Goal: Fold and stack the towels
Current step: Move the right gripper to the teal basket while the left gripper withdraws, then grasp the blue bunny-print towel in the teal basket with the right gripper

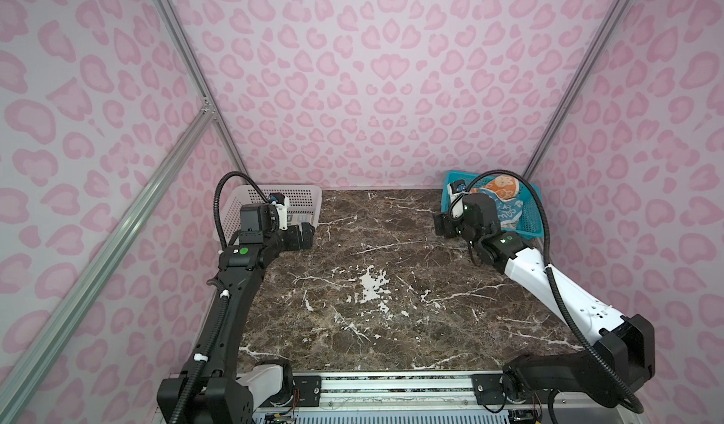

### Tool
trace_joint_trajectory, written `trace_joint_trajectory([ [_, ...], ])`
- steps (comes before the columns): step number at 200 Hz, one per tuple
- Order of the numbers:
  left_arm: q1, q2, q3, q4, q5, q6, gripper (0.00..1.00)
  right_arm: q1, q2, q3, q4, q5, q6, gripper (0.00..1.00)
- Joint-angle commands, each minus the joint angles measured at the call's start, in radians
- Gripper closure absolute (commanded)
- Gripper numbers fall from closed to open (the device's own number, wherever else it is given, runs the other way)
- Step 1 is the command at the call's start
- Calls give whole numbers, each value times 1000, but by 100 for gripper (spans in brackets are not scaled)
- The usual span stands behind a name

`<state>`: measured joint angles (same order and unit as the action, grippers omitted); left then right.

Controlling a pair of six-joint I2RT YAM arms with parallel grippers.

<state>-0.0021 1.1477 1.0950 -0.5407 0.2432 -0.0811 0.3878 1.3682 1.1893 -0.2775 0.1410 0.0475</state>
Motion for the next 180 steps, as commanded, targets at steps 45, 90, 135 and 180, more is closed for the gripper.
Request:
trace_joint_trajectory([
  [45, -101, -186, -172, 130, 50, -68, 1, -272, 174, 167, -240, 33, 64, 20],
  [90, -177, -253, -280, 155, 38, -114, 1, -392, 358, 258, -286, -22, 118, 25],
  [135, -274, -247, -374, 252, 19, -210, 0, -454, 606, 478, -413, -21, 156, 28],
  [180, -358, -172, -394, 334, -3, -249, 0, -495, 755, 607, -449, -41, 174, 30],
])
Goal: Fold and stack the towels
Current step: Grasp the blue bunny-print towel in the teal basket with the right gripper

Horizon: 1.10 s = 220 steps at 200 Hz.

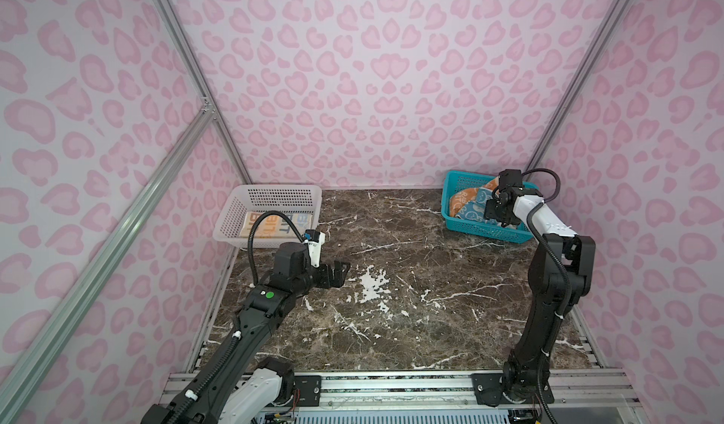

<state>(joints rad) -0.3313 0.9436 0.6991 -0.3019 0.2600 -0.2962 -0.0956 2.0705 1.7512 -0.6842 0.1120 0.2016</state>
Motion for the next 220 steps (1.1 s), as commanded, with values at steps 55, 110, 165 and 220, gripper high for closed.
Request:
trace_joint_trajectory([
  [55, -60, 132, 19, 136, -43, -35, 0, -33, 190, 144, -108, -87, 30, 25],
  [110, -80, 225, 63, 172, -15, -66, 0, -35, 256, 187, -110, -68, 51, 38],
  [165, -92, 305, 101, 192, 1, -77, 0, -35, 177, 186, -83, -65, 40, 83],
  [220, -98, 344, 140, 190, 12, -63, 0, -32, -11, 65, 4, -60, 44, 100],
])
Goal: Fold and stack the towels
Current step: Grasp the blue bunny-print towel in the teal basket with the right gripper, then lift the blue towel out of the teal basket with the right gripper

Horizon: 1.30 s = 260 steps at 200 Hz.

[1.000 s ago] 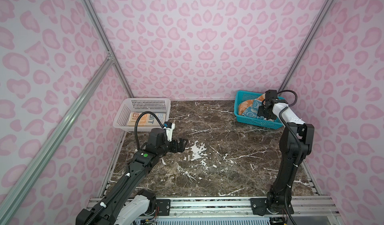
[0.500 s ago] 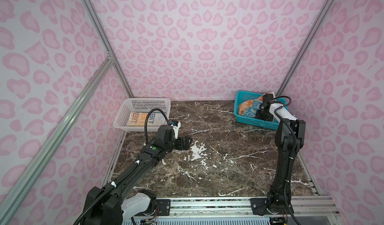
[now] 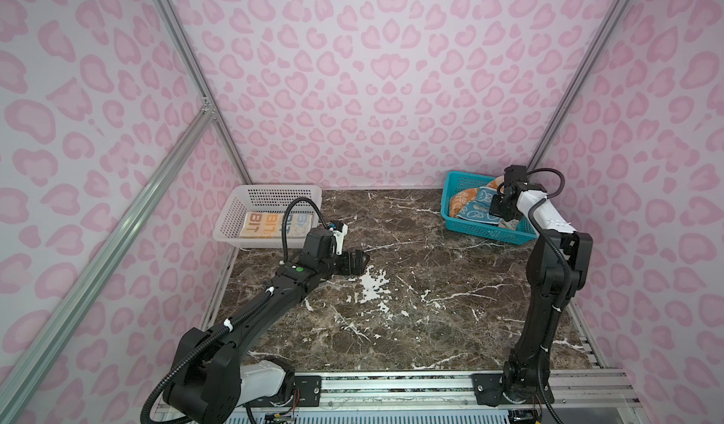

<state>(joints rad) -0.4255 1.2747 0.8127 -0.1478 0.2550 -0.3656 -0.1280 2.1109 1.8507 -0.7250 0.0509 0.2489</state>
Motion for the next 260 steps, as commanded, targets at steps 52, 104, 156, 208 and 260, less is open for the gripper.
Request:
trace_joint_trajectory([
  [52, -12, 41, 74, 37, 33, 19, 0, 45, -245, -105, 74, -67, -111, 100],
  [104, -19, 61, 120, 33, 44, 34, 0, 145, -490, -180, 152, -75, -203, 100],
  [156, -20, 51, 163, -1, 23, 83, 0, 316, -650, -119, 208, -97, -320, 100],
  [208, -21, 36, 162, -1, 28, 91, 0, 455, -662, 94, 236, -185, -382, 100],
  [260, -20, -20, 134, -24, -28, 115, 0, 601, -649, 271, 251, -306, -397, 100],
])
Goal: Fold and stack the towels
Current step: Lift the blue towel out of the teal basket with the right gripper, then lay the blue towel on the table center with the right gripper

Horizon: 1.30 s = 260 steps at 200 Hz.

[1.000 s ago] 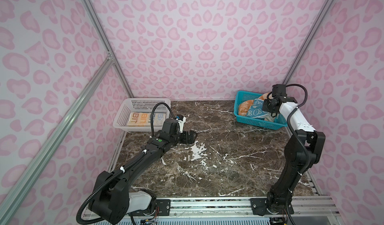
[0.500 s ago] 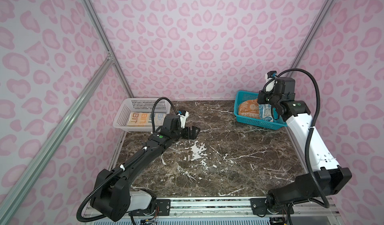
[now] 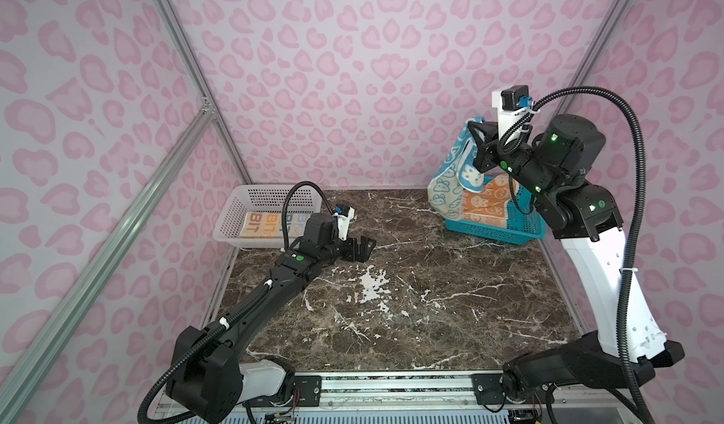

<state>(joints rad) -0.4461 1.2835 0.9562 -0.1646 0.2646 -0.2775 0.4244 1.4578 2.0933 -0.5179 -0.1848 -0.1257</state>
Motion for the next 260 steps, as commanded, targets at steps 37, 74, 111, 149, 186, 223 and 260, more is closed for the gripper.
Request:
trace_joint_trajectory([
  [37, 1, -64, -23, -39, -81, 53, 0, 74, -16, -46, 62, -99, 51, 100],
  [74, 3, -150, -80, -40, -124, 58, 1, 42, -124, -419, 167, -57, 133, 100],
  [111, 6, -165, -107, -58, -143, 55, 1, -64, -184, -779, 176, -142, 270, 100],
  [149, 6, -103, -96, -62, -131, 38, 1, -87, -199, -928, -18, 75, 264, 90],
  [186, 6, -36, -67, -62, -126, 22, 1, -86, -181, -917, -106, 248, 244, 58],
  [223, 11, -22, -64, -69, -136, 4, 1, -18, -148, -868, -70, 172, 133, 43],
  [260, 42, -49, -91, -76, -146, -49, 1, 117, -21, -788, -107, 141, 51, 42],
])
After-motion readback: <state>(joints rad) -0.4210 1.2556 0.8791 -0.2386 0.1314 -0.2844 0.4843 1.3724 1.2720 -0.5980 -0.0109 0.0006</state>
